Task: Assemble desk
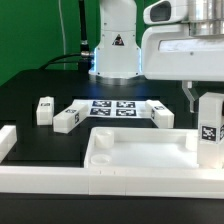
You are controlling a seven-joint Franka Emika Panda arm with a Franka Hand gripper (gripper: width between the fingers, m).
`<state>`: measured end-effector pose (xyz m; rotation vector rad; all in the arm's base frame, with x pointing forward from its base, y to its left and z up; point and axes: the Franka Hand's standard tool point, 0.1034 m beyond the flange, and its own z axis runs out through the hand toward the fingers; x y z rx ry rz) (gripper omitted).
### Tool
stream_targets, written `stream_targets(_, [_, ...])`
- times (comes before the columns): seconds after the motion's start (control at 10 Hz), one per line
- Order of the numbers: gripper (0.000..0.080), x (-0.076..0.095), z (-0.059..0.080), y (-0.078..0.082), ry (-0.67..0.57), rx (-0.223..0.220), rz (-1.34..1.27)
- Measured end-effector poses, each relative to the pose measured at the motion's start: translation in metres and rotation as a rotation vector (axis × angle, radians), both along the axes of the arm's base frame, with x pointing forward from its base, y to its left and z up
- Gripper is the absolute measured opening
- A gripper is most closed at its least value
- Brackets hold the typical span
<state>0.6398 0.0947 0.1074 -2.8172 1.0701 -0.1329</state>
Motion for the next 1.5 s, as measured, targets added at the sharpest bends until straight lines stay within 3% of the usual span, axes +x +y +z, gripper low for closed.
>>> stream_targets(0.3, [0.0291,-0.0024,0.0000,0.0019,0.029,0.026,-0.196])
stream_targets(0.6, [0.0301,-0.0025,-0.0006,0.0021,0.028,0.027,-0.175])
stream_targets(0.7, [0.0505,-0.0027,-0.0009,0.0026,0.028,0.028,-0.175])
stream_targets(0.8, [0.0505,-0.0024,-0.0005,0.0029,0.026,0.025,-0.149])
stream_targets(0.9, [0.0631,-0.0025,-0.0009,0.0029,0.018,0.013,-0.058])
stream_targets(1.5, [0.0649,-0.0026,-0.0015,0.0048,-0.026,-0.047,0.428])
